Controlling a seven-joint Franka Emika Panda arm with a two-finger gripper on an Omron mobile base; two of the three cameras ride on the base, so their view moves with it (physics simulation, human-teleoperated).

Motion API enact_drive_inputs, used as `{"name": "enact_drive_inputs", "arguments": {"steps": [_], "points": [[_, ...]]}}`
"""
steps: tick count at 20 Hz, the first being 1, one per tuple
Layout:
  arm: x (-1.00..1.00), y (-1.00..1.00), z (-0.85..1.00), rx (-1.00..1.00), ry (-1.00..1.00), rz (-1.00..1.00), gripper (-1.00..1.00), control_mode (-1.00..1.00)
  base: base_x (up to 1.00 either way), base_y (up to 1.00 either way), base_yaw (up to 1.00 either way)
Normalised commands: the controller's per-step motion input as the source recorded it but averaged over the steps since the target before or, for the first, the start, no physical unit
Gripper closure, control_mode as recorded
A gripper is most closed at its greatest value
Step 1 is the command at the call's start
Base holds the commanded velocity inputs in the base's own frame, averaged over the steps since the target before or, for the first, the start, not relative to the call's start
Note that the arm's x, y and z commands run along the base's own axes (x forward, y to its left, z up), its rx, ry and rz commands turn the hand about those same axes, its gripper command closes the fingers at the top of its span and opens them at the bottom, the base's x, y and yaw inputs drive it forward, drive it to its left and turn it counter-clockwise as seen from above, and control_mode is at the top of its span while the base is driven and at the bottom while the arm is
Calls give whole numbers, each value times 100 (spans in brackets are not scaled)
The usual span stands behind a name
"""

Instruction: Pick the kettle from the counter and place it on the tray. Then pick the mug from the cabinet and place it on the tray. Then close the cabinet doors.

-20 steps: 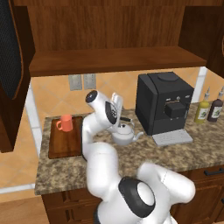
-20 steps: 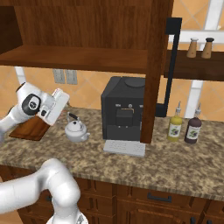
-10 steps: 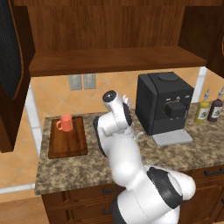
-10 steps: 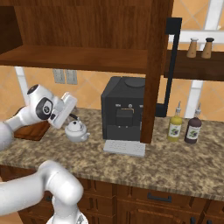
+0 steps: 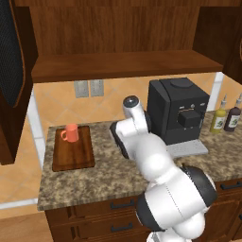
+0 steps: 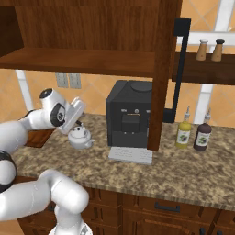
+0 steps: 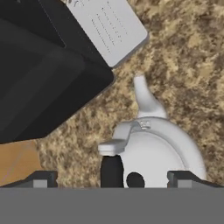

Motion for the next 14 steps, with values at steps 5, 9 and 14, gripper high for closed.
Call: {"name": "enact_drive_inputs", "arguments": {"steps": [5,9,14], "points": [[11,0,-20,12,-2,0,-100,-100,0,0,0],[3,0,-15,13,-3,0,-100,-100,0,0,0],[0,2,-18,6,-1,0,100,-100,0,0,0]]}}
